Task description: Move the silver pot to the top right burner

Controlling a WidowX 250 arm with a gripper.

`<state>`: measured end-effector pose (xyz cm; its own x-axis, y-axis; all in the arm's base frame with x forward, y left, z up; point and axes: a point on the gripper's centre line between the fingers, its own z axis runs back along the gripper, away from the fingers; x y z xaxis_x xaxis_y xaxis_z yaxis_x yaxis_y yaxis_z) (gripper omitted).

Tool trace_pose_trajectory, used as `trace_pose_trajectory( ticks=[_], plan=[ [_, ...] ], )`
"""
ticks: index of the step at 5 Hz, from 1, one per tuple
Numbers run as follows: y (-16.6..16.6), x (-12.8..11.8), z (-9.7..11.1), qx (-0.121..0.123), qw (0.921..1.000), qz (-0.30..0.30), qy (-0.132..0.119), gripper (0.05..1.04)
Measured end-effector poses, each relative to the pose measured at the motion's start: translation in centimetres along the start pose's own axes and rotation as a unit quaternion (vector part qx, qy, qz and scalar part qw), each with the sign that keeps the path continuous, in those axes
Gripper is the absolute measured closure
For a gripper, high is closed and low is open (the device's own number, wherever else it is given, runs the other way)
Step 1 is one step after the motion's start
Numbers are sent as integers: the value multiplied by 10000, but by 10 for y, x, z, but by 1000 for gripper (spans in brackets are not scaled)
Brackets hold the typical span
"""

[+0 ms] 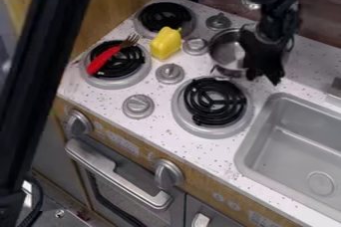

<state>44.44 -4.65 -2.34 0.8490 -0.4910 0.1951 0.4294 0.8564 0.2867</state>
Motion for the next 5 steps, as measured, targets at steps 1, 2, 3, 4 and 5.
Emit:
trace_pose_trajectory(
  ticks=[1, 2, 3, 4, 5],
  plan=[
    [3, 23, -13, 2, 9997, -217, -142, 1014],
    [5, 41, -27, -66, 9992, -349, -200, 1014],
    [11, 55, -33, -102, 9989, -391, -219, 1014],
    [13, 63, -36, -86, 9988, -405, -249, 1014],
    [14, 64, -37, -75, 9993, -298, -220, 991]
  ],
)
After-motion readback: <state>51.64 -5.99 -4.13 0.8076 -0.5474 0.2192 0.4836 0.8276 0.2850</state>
